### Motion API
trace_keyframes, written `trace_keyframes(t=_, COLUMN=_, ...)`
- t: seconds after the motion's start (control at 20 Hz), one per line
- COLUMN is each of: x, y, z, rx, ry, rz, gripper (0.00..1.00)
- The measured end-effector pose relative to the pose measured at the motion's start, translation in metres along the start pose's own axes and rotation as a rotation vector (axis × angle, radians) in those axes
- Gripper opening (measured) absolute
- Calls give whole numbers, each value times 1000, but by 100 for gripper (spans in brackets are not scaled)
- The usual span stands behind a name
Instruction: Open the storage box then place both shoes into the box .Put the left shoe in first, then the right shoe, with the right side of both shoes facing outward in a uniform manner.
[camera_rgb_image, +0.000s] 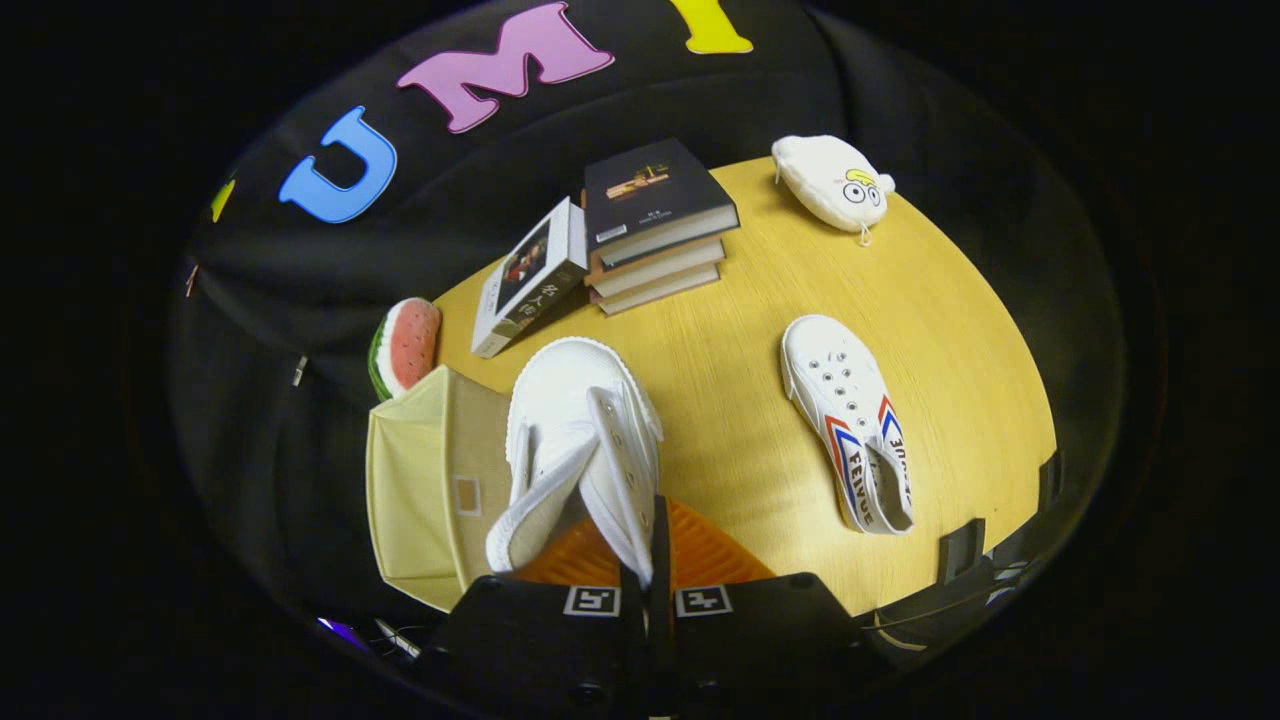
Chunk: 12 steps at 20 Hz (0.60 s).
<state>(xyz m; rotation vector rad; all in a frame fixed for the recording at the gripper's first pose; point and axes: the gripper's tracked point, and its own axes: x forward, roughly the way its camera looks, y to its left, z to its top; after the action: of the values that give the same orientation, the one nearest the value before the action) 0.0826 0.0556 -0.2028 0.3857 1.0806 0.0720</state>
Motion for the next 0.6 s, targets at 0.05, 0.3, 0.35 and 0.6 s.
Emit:
trace_keyframes(t=0.05, x=-8, y=21, z=4, rx=-5, ry=-8, rz=33, gripper=6)
trace_keyframes(t=0.3, x=-21, y=129, z=-5, rx=56, ry=32, rz=240, gripper=6)
trace_keyframes(t=0.35, x=-19, y=143, z=-10, rx=59, ry=49, rz=259, gripper=6)
trace_keyframes(t=0.6, x=6, y=195, z=-33, rx=10, ry=62, rz=252, gripper=6)
